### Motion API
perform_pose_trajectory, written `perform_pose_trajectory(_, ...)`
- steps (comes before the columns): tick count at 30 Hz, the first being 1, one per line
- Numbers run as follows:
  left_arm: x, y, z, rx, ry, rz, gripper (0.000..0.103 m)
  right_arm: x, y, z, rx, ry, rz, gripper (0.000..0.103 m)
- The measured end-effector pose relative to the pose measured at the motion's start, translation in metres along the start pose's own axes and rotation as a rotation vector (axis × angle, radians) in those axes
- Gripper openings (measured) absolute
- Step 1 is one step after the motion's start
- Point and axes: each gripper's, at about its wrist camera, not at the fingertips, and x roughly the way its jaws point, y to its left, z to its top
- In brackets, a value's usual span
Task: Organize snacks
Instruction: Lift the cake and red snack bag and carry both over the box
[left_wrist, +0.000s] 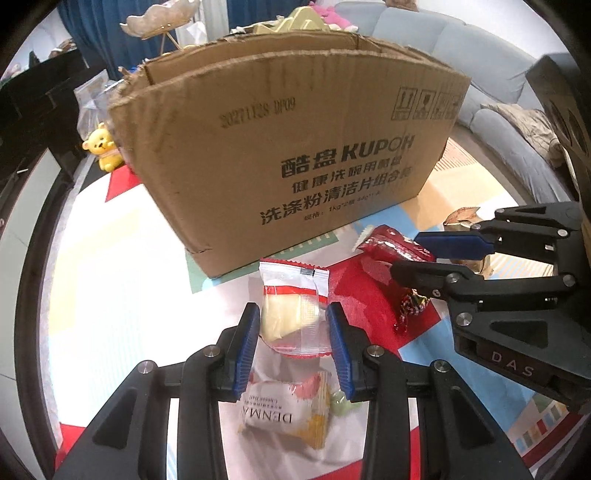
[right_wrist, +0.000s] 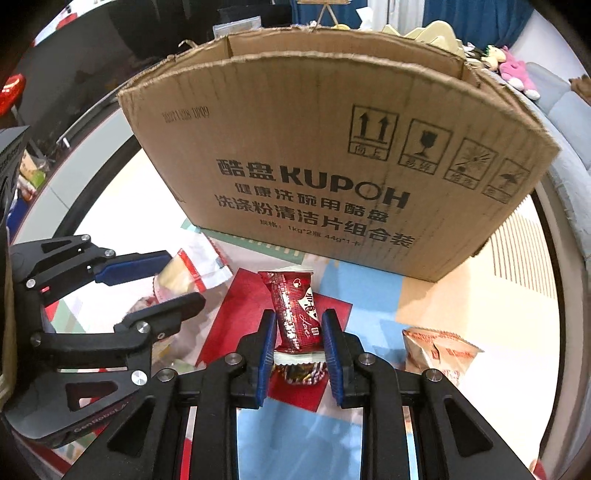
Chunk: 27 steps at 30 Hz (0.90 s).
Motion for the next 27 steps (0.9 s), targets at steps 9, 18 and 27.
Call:
perform_pose_trajectory(9,-0.043,0.001,0.002,-0.017,-0.018,0.051,0.037,-0.027,0.005,-0.002,0.016,-0.025,-0.018,0.026)
perform_pose_trajectory(18,-0.071,0.004,0.000,-0.081,-0.029,0.084,0.037,-0.050,0.013,-0.004,0.032,-0.052,-0.039,0.026)
perform_pose_trajectory(27,-0.096,0.006,0.001,-0.145,-0.052,0.102,0.037,-0.067,0.016,-0.010,0.056,-0.077,-0.041,0.026)
